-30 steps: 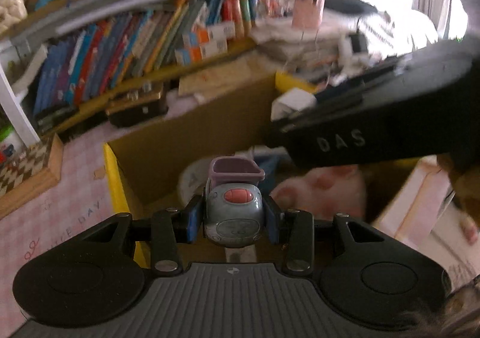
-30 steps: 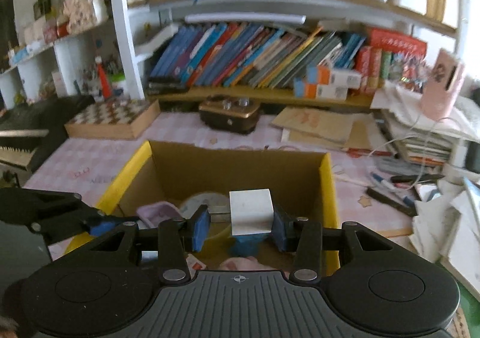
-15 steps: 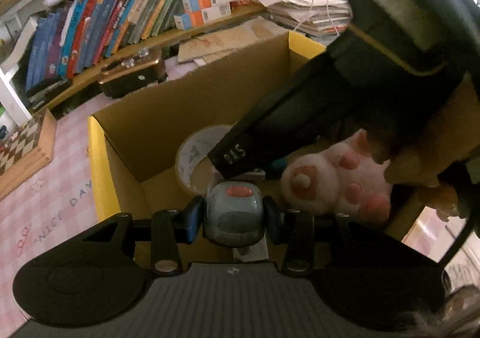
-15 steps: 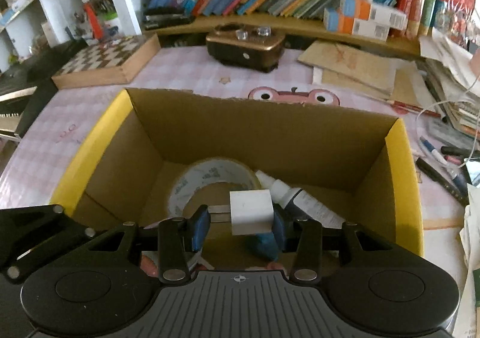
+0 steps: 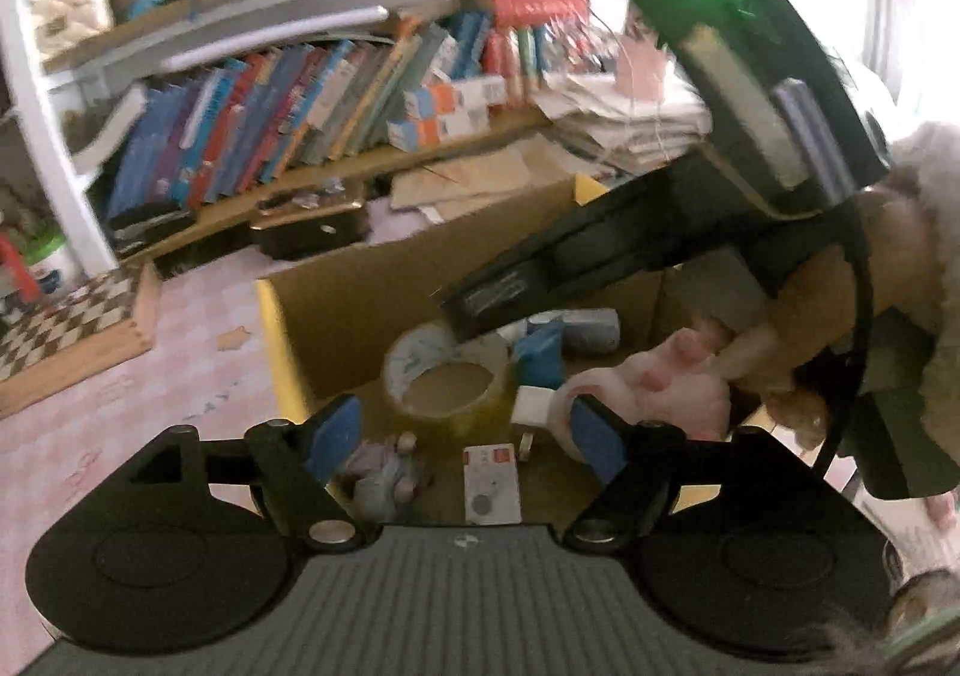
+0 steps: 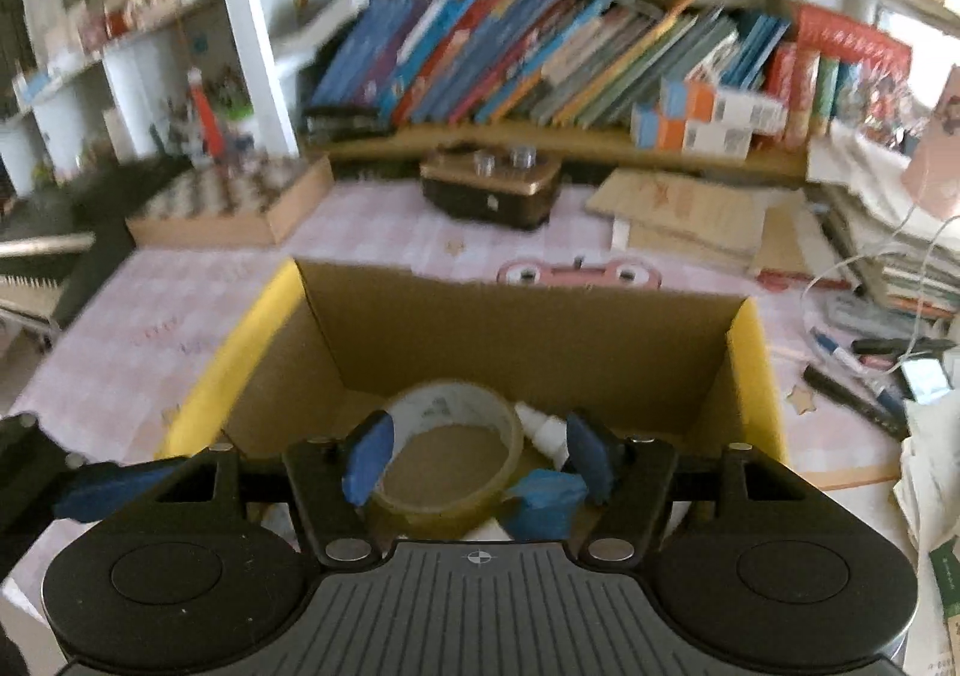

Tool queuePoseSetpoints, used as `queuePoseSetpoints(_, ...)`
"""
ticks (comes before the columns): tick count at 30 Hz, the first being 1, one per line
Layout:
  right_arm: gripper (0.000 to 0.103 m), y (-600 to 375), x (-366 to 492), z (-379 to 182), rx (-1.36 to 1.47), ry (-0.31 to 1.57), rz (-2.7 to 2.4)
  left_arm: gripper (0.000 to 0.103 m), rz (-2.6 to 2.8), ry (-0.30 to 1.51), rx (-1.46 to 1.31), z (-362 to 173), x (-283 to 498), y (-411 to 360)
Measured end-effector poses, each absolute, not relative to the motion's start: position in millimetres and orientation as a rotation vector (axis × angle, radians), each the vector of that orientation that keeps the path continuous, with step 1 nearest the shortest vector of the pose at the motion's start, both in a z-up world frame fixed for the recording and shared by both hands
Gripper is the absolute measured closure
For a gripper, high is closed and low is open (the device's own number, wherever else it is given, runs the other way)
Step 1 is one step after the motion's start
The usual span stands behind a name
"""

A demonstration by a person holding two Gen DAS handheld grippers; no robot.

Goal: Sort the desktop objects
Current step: 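Lower both tools into the yellow box and open them to release, then withdraw both open tools from the box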

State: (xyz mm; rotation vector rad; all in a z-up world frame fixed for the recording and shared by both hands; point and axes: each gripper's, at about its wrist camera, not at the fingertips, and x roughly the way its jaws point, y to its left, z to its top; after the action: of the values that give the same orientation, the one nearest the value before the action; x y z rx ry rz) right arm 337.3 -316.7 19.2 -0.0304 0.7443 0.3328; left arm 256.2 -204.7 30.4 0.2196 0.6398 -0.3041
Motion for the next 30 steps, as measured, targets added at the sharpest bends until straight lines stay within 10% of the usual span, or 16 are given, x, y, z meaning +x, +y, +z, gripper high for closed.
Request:
queuePoseSetpoints(10, 0.024, -335.8, 268.8, 50.9, 0.006, 0.53, 0.282, 0.0, -0.032, 0.479, 0.09, 55.7, 181.0, -141.4)
queuePoseSetpoints(30, 0.014, -293.7, 95.2, 27.0, -0.011, 0.52, 0.165, 0.0, 0.156, 0.407, -0.027, 52.7, 32.5, -61.9)
